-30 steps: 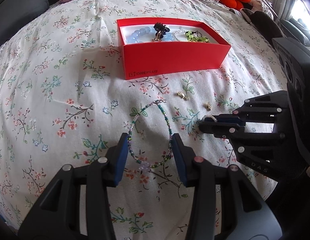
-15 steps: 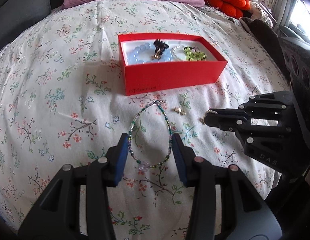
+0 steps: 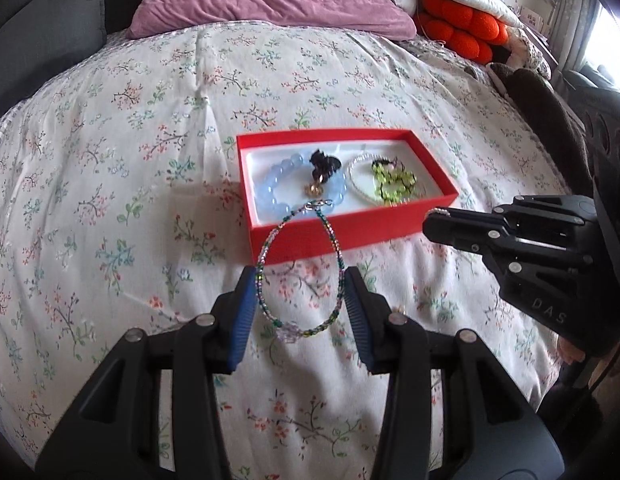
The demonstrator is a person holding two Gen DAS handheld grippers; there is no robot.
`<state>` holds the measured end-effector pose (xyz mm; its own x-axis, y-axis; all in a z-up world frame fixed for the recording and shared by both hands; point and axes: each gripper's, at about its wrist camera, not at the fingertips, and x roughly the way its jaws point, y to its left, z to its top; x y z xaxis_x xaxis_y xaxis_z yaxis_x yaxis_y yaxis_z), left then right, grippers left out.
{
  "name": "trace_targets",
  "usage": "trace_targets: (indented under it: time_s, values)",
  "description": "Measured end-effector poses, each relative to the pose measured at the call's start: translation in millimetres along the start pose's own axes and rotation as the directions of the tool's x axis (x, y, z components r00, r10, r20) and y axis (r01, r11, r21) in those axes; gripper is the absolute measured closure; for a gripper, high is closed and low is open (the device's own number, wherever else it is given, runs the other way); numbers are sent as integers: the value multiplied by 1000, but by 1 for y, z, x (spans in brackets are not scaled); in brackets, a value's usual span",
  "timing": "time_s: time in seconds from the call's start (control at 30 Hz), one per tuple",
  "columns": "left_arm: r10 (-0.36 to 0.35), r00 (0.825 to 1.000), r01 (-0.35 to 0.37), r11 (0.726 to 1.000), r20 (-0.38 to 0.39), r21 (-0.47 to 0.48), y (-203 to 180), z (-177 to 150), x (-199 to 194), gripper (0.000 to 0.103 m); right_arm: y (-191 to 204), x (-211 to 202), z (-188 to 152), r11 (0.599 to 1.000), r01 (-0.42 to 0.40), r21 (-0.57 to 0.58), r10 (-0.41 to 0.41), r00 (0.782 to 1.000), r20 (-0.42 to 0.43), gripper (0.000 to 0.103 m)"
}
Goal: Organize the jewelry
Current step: 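Carry the bracelet and pearl ring into the red box and open both tools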
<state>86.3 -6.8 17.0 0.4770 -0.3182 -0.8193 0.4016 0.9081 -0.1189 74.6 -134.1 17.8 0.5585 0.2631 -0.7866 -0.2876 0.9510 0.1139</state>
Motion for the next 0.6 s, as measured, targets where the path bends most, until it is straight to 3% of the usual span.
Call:
trace_targets:
  time_s: [0.23, 0.6]
  values:
    - [19, 1000, -19, 999, -3, -51, 4, 26, 18, 54, -21, 5, 24, 996, 21, 83, -23, 999, 26, 100]
    - [46, 999, -45, 997, 16, -65, -4, 51, 41, 51, -42, 28, 36, 984, 22, 175, -23, 1000, 5, 100]
